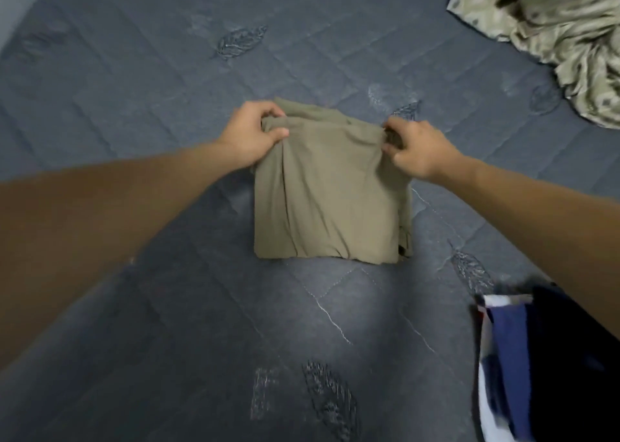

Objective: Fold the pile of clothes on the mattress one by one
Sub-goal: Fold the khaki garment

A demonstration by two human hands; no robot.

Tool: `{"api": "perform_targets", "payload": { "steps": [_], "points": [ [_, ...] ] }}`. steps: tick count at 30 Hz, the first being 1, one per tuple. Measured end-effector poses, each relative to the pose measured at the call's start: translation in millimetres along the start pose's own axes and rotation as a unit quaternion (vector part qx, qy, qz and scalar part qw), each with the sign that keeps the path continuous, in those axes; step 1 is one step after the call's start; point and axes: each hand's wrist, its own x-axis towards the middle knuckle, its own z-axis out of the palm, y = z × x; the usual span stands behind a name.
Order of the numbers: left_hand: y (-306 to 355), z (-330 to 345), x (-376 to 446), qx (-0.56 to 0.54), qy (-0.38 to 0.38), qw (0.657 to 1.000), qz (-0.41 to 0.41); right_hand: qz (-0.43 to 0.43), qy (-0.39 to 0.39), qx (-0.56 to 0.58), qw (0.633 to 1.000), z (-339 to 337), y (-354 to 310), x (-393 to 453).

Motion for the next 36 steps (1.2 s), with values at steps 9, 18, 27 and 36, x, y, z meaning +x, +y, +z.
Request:
{"api": "perform_targets", "payload": {
  "steps": [9, 18, 27, 36],
  "points": [
    [-38.2, 53.5, -5.7, 0.218, -0.053, 0.972, 0.072, -0.028, -0.034, -0.071, 0.997, 85.4, -14.4, 13.9],
    [-32.5, 70.1, -5.3, -0.175, 0.090, 0.939, -0.281, 0.390, 0.098, 0.345, 0.848, 87.1, 20.4, 13.2],
    [-14.3, 66.6, -2.1, -0.343, 0.018, 0.902, -0.262, 0.291, -0.005, 0.645, 0.707, 75.1, 18.5, 14.5],
    [61.6, 64.3, -40.5, -0.313, 0.018, 0.926, -0.211, 0.247, 0.028, 0.662, 0.708, 26.5, 41.3, -46.9]
  ]
}}
